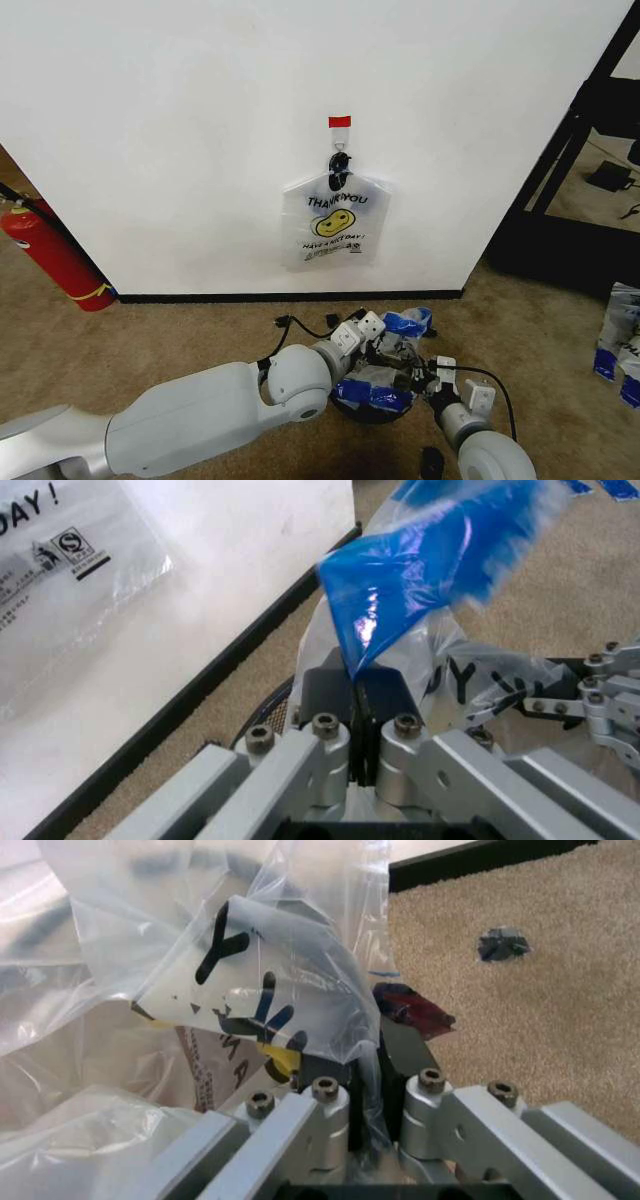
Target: Pick up the garbage bag from the wall and place it over the trash bin.
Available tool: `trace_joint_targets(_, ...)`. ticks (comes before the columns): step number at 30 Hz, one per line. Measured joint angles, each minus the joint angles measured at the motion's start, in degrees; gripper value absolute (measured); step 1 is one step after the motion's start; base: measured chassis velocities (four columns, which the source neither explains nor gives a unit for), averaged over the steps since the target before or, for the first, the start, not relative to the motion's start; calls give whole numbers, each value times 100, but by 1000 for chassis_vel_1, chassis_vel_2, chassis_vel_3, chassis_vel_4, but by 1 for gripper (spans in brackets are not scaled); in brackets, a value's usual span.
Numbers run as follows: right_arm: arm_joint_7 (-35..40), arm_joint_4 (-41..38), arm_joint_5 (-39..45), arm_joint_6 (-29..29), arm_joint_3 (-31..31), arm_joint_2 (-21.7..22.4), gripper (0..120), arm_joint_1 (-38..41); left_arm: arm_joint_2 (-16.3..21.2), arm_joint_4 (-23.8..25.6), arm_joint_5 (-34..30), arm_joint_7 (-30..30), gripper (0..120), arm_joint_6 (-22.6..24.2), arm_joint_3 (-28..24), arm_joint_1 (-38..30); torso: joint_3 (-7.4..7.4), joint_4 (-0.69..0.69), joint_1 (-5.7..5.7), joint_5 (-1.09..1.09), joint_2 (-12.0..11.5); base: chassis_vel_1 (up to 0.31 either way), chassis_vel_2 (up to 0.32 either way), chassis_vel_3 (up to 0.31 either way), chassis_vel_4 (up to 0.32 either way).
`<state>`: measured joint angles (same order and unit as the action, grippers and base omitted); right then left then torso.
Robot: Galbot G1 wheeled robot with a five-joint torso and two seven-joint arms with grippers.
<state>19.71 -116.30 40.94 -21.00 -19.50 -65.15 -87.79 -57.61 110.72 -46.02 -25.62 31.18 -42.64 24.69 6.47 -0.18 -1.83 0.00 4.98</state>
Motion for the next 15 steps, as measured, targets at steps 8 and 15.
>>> trace_joint_targets(8, -65, -26, -82, 23, 29, -11, 1, -83, -294, -442, -581, -252, 0, 168, 121, -275, 0, -1, 0, 0, 0, 0, 0, 0, 0)
trace_joint_targets(15, -151, -41, -140, 68, 23, 22, 1, -128, -510, -919, -790, -357, 0, 339, 103, -542, 0, -1, 0, 1, 0, 0, 0, 0, 0)
